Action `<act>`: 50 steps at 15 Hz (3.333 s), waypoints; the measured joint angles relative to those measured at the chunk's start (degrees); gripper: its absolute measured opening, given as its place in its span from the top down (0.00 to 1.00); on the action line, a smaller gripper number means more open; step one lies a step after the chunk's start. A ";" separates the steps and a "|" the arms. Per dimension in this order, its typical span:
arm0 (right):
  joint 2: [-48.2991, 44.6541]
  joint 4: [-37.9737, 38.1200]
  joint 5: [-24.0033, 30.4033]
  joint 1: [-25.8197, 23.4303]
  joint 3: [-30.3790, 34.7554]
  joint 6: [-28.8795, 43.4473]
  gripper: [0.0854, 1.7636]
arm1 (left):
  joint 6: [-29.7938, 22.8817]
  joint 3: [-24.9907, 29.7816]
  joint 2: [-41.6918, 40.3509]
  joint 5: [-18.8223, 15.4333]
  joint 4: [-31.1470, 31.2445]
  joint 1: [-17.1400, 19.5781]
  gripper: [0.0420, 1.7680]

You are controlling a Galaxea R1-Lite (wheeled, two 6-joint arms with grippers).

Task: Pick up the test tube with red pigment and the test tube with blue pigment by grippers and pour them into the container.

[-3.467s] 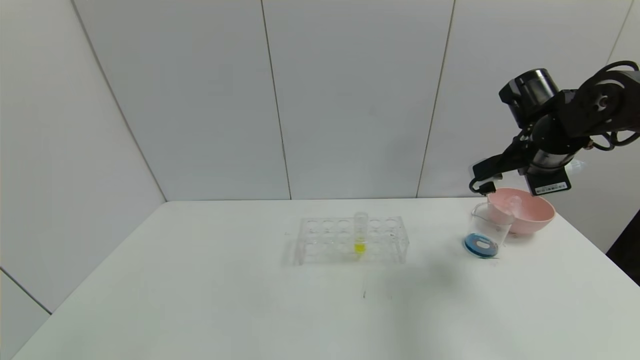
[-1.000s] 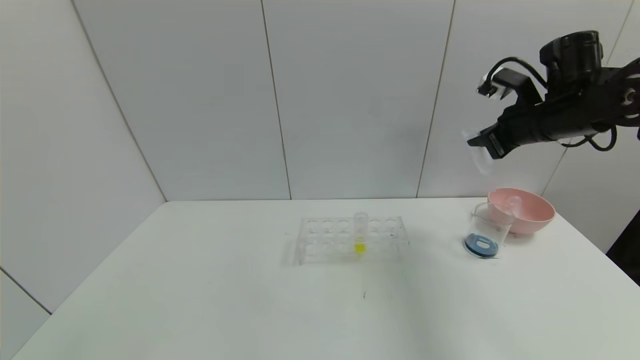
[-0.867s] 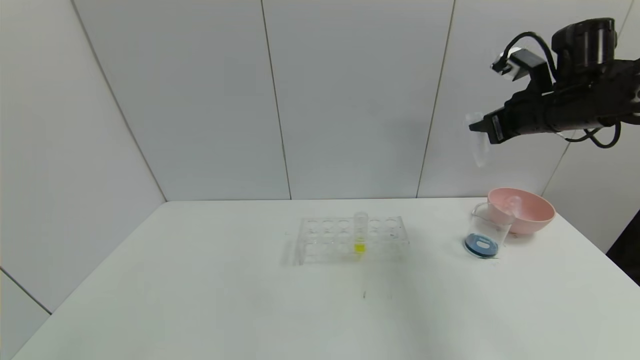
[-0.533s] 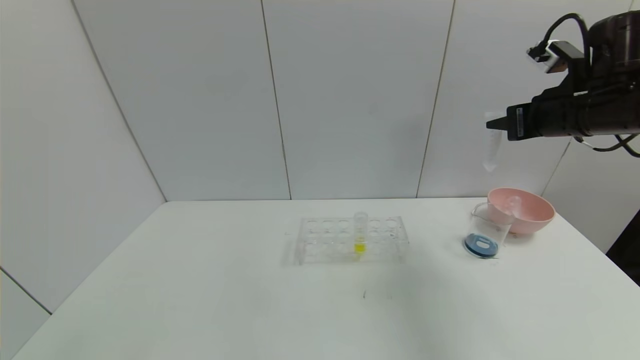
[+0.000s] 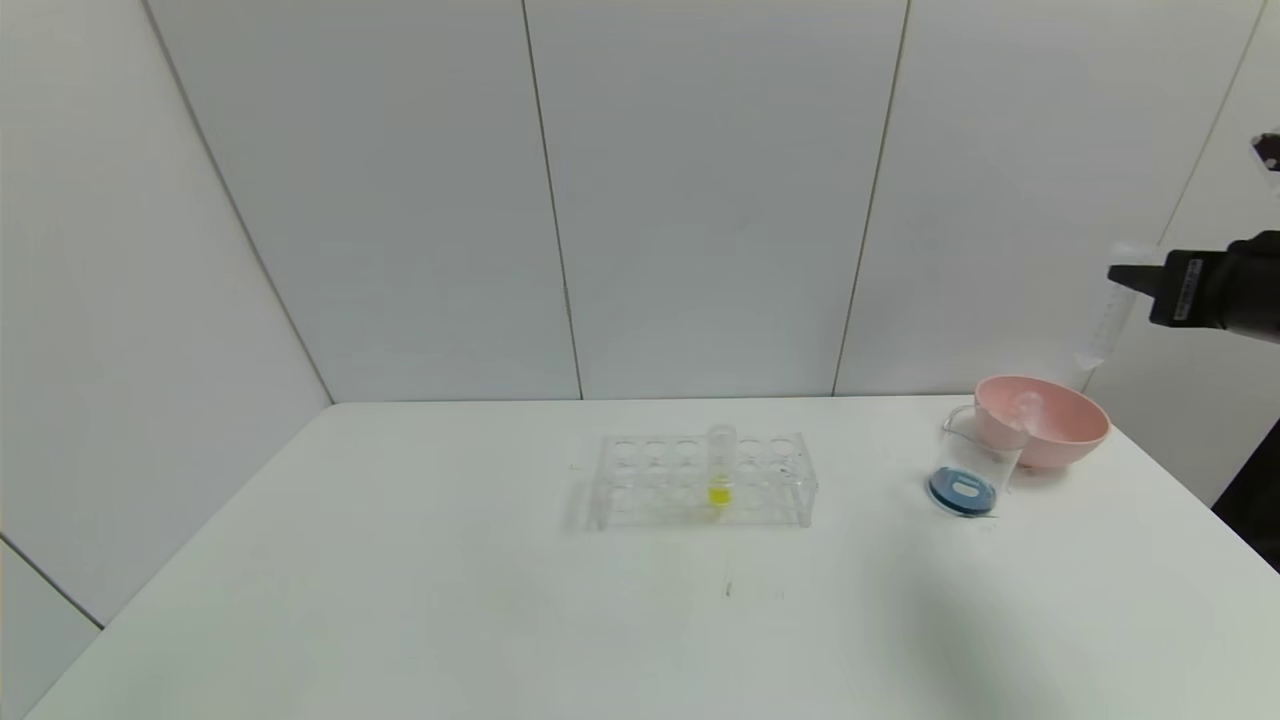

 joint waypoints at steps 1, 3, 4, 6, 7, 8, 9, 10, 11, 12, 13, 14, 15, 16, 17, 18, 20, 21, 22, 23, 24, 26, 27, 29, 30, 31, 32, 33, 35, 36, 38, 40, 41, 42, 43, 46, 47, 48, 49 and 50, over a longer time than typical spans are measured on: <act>0.01 -0.80 2.05 -3.22 1.33 -0.02 0.77 | 0.00 0.00 0.00 0.00 0.00 0.00 0.00; 1.85 -5.78 7.77 -8.40 2.99 -0.11 0.77 | 0.00 0.00 0.00 0.00 0.00 0.00 0.00; 3.32 -9.73 9.57 -9.80 3.84 -0.16 0.77 | 0.00 0.00 0.00 0.00 0.00 0.00 0.00; 7.39 -18.07 10.86 -10.96 5.11 -0.22 0.77 | 0.00 0.00 0.00 0.00 0.00 0.00 0.00; 10.12 -22.86 11.08 -11.07 5.38 -0.21 0.77 | 0.02 0.00 0.00 0.00 0.00 0.00 0.00; 12.93 -26.81 11.19 -11.00 5.39 -0.18 0.77 | 0.00 0.00 0.00 0.00 0.00 0.00 0.00; 16.02 -29.82 10.75 -10.64 5.00 -0.18 0.77 | 0.00 0.00 0.00 0.00 0.00 0.00 0.00; 18.81 -31.16 9.85 -10.12 4.01 -0.18 0.77 | 0.00 0.00 0.00 0.00 0.00 0.00 0.00; 21.42 -31.91 8.64 -9.47 2.57 -0.21 0.77 | 0.00 0.00 0.00 0.00 0.00 0.00 0.00; 24.02 -32.24 6.97 -8.75 0.74 -0.16 0.77 | 0.00 0.00 0.00 0.00 0.00 0.00 0.00; 26.22 -32.31 5.58 -8.20 -0.93 -0.18 0.77 | 0.00 0.00 0.00 0.00 0.02 0.00 0.00; 28.21 -32.17 4.64 -7.80 -2.50 -0.16 0.77 | 0.00 0.00 0.00 0.00 0.00 0.00 0.00; 29.89 -31.16 4.27 -7.69 -3.77 -0.11 0.77 | 0.00 0.00 0.00 0.00 0.02 0.00 0.00; 31.01 -30.24 4.22 -7.61 -4.62 0.01 0.77 | 0.00 0.00 0.00 0.00 0.00 0.00 0.00; 31.79 -29.71 4.24 -7.57 -5.28 0.11 0.77 | 0.00 0.00 0.00 0.00 0.00 0.00 0.00; 32.39 -29.67 4.22 -7.55 -5.69 0.11 0.77 | 0.00 0.00 0.00 0.00 0.00 0.00 0.00; 33.11 -30.14 4.22 -7.50 -5.95 0.15 0.77 | 0.00 0.00 0.00 0.00 0.00 0.00 0.00; 33.35 -30.26 4.24 -7.50 -6.00 0.17 0.77 | 0.00 0.00 0.00 0.00 0.00 0.00 0.00; 33.50 -30.37 4.22 -7.50 -5.95 0.17 0.77 | 0.00 0.00 0.00 0.00 0.00 0.00 0.00; 33.57 -30.42 4.24 -7.50 -5.78 0.17 0.77 | 0.00 0.00 0.00 0.00 0.02 0.00 0.00; 33.57 -30.46 4.22 -7.46 -5.60 0.20 0.74 | 0.00 0.00 0.00 0.00 0.00 0.00 0.00; 33.55 -30.61 4.27 -7.44 -5.38 0.20 0.57 | 0.00 0.00 0.00 0.00 0.00 0.00 0.00; 33.50 -30.63 4.22 -7.41 -5.34 0.20 0.51 | 0.00 0.00 0.00 0.00 0.00 0.00 0.00; 33.44 -31.18 4.21 -7.46 -5.29 0.22 0.40 | 0.00 0.00 0.00 0.00 0.00 0.00 0.00; 33.37 -31.43 4.21 -7.55 -5.28 0.20 0.35 | 0.00 0.00 0.00 0.00 0.02 0.00 0.00; 33.27 -31.45 4.22 -7.57 -5.25 0.26 0.32 | 0.02 0.00 0.00 0.00 0.00 0.00 0.00; 33.17 -31.51 4.18 -7.49 -5.28 0.88 0.28 | 0.00 0.00 0.00 0.00 0.00 0.00 0.00; 33.11 -31.45 4.13 -7.02 -5.32 1.62 0.25 | 0.00 0.00 0.00 0.00 0.00 0.00 0.00; 32.78 -31.24 2.66 -5.07 -5.12 2.41 0.20 | 0.00 0.00 0.00 0.00 0.00 0.00 0.00; 32.37 -31.24 0.57 -3.52 -4.53 2.58 0.18 | 0.00 0.00 0.00 0.00 0.00 0.00 0.00; 30.60 -31.43 -2.30 -0.07 -2.08 2.80 0.15 | 0.00 0.00 0.00 0.00 0.00 0.00 0.00; 26.90 -32.11 -3.04 3.21 1.85 4.08 0.12 | 0.00 0.00 0.00 0.00 0.00 0.00 0.00; 24.52 -32.46 -3.10 4.56 4.12 4.50 0.11 | 0.00 0.00 0.00 0.00 0.00 0.00 0.00; 21.54 -32.85 -3.12 5.61 6.81 4.72 0.10 | 0.00 0.00 0.00 0.00 0.00 0.00 0.00; 18.42 -33.15 -3.05 6.31 9.48 4.83 0.09 | 0.00 0.00 0.00 0.00 0.00 0.00 0.00; 6.92 -33.38 -2.66 7.53 18.33 4.90 0.07 | 0.00 0.00 0.00 0.00 0.00 0.00 0.00; 2.71 -33.32 -2.39 7.68 21.09 4.92 0.07 | 0.00 0.00 0.00 0.00 0.00 0.00 0.00; -1.68 -33.18 -2.15 7.77 23.66 4.90 0.07 | 0.00 0.00 0.00 0.00 0.00 0.00 0.00; -6.53 -33.15 -2.00 7.85 26.36 4.88 0.06 | 0.00 0.00 0.00 0.00 0.00 0.00 0.00; -11.15 -32.99 -1.80 7.94 28.76 4.90 0.06 | 0.00 0.00 0.00 0.00 0.00 0.00 0.00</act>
